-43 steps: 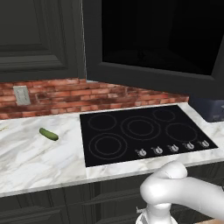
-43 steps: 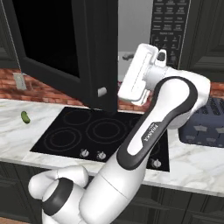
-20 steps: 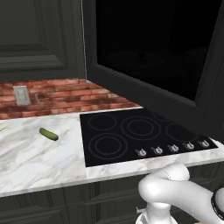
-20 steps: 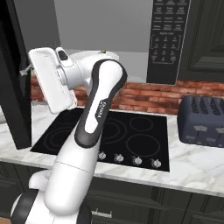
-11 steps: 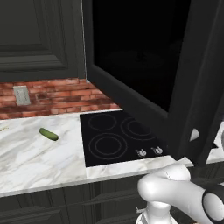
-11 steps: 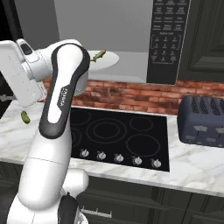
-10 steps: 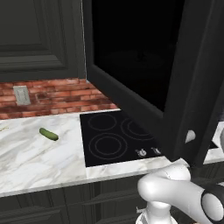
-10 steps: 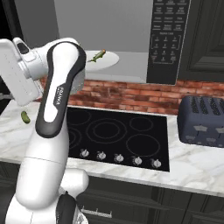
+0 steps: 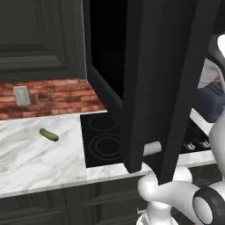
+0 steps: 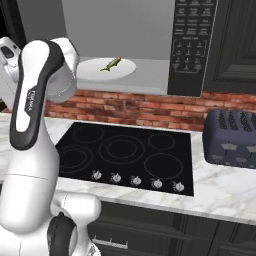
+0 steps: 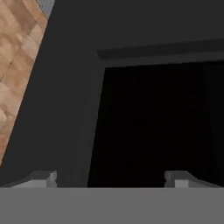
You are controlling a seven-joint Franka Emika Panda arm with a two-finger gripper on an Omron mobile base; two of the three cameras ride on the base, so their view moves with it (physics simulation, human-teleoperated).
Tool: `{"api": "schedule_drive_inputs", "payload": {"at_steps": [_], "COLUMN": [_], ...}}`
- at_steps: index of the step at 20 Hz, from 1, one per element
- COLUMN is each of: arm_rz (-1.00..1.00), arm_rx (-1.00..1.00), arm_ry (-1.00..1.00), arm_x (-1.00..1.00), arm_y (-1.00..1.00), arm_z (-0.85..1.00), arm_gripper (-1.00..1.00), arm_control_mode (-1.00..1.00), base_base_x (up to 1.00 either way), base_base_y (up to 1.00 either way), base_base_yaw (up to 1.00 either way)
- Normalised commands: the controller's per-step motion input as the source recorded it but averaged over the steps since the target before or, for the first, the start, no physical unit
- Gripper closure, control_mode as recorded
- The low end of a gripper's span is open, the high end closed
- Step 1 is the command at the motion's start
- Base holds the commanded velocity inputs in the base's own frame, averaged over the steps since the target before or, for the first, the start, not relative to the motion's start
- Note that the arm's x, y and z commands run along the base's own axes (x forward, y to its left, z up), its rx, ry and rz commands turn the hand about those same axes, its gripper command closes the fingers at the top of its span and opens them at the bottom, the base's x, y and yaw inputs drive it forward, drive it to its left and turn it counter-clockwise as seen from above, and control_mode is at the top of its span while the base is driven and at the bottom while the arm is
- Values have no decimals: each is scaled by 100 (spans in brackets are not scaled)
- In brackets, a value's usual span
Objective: Open the microwave door.
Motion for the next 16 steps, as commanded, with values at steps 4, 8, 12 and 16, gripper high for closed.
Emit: {"api": "schedule_drive_inputs", "payload": {"at_steps": [4, 8, 12, 16], "arm_rz": [-39, -49, -52, -51], "arm_rx": [-3, -7, -7, -7], "arm_ry": [0, -3, -11, -15], "arm_x": [100, 98, 67, 45], "arm_y": [86, 100, 100, 100], "arm_z": [-51, -38, -16, -13], "arm_gripper": [-100, -100, -100, -100], "arm_control_mode": [-100, -100, -100, -100], "base_base_x": [0, 0, 0, 0], "base_base_y": [0, 0, 0, 0], "base_base_yaw": [0, 0, 0, 0]}}
